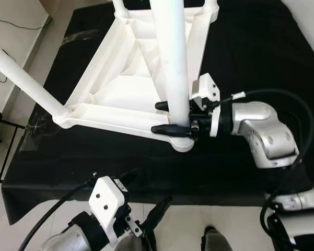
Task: Building children table
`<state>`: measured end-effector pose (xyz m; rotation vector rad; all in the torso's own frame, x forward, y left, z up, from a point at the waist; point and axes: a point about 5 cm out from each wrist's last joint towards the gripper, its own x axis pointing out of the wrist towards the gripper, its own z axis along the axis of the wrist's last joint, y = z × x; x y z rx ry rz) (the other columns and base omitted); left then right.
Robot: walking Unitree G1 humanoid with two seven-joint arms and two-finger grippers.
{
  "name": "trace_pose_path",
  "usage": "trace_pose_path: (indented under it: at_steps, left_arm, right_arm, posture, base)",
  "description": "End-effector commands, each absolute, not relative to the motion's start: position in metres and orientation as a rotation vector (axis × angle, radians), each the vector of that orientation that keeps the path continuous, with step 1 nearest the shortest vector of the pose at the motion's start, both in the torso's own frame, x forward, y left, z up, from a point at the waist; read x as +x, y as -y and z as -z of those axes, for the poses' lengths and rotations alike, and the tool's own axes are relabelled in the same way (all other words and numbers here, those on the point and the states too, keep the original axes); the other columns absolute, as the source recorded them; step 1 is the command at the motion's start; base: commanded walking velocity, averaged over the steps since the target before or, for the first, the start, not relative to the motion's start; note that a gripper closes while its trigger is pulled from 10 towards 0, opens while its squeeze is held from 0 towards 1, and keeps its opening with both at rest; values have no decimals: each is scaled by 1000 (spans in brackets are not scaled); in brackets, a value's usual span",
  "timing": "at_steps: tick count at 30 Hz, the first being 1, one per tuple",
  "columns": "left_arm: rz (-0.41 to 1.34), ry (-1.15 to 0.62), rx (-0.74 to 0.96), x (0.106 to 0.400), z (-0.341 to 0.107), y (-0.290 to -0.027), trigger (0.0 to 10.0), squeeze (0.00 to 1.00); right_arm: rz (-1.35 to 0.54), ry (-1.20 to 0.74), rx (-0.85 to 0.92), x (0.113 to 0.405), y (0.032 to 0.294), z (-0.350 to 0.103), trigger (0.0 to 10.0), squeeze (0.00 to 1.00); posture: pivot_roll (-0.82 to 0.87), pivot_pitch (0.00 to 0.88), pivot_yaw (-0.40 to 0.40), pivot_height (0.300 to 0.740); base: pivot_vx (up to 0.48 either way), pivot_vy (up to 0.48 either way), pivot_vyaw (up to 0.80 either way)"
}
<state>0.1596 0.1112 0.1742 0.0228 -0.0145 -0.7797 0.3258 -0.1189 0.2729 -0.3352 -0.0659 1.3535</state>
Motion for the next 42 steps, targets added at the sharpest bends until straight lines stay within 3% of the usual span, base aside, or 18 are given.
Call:
trace_pose_path:
  at_steps: [1,6,13,14,16,18,25,26,27,28,29,30,33,39,40,42]
  left_arm:
    - [775,-4,22,157,-171,-111,10000,0]
    - [776,-2,16,157,-170,-110,10000,0]
    - [778,1,10,158,-170,-109,10000,0]
    - [777,2,10,158,-170,-110,10000,0]
    - [773,4,7,158,-171,-111,10000,0]
    - [772,4,6,159,-172,-112,10000,0]
    - [782,-4,10,162,-170,-115,10000,0]
    - [781,-3,10,163,-170,-116,10000,0]
    - [781,-3,10,163,-170,-116,10000,0]
    - [778,-2,12,163,-170,-116,10000,0]
    - [778,-2,12,163,-170,-116,10000,0]
    - [774,0,12,164,-170,-116,10000,0]
    - [771,2,14,166,-170,-116,10000,0]
    - [773,4,15,167,-170,-116,10000,0]
    - [773,5,15,167,-170,-116,10000,0]
    - [774,6,14,167,-170,-115,10000,0]
  right_arm:
    - [-1434,77,-331,323,111,-272,0,0]
    - [-1482,74,-339,323,114,-270,0,0]
    - [-1311,61,-374,326,122,-260,0,0]
    - [-972,26,-341,330,116,-243,0,0]
    - [-536,-105,-239,302,112,-206,0,0]
    - [-425,-125,-215,291,110,-199,0,0]
    - [-441,-101,-176,292,94,-198,0,0]
    - [-448,-89,-175,294,93,-201,5529,0]
    - [-448,-89,-175,294,93,-201,5529,0]
    - [-441,-63,-170,293,89,-207,10000,0]
    - [-441,-63,-170,293,89,-207,10000,0]
    - [-515,-23,-140,292,82,-215,10000,1000]
    - [-708,61,-109,288,70,-233,10000,1000]
    - [-974,141,-186,293,71,-250,10000,1000]
    - [-1062,156,-233,292,73,-253,10000,0]
    - [-1247,147,-305,290,79,-254,10000,0]
  posture:
    - [-33,319,153,740]
    - [-50,322,150,740]
    - [-57,327,146,740]
    - [-69,338,137,740]
    - [-71,342,148,740]
    - [-67,346,163,740]
    - [-70,326,175,740]
    - [-69,325,174,740]
    - [-69,325,174,740]
    - [-69,325,174,740]
    - [-69,325,174,740]
    - [-66,321,176,740]
    - [-65,316,176,740]
    - [-63,307,178,740]
    - [-62,305,178,740]
    - [-62,302,177,740]
  base:
    - [0,0,0]
    - [0,0,0]
    - [0,0,0]
    - [0,0,0]
    - [0,0,0]
    - [0,0,0]
    - [0,0,0]
    - [0,0,0]
    - [0,0,0]
    - [0,0,0]
    - [0,0,0]
    - [0,0,0]
    - [0,0,0]
    - [0,0,0]
    - [0,0,0]
    - [0,0,0]
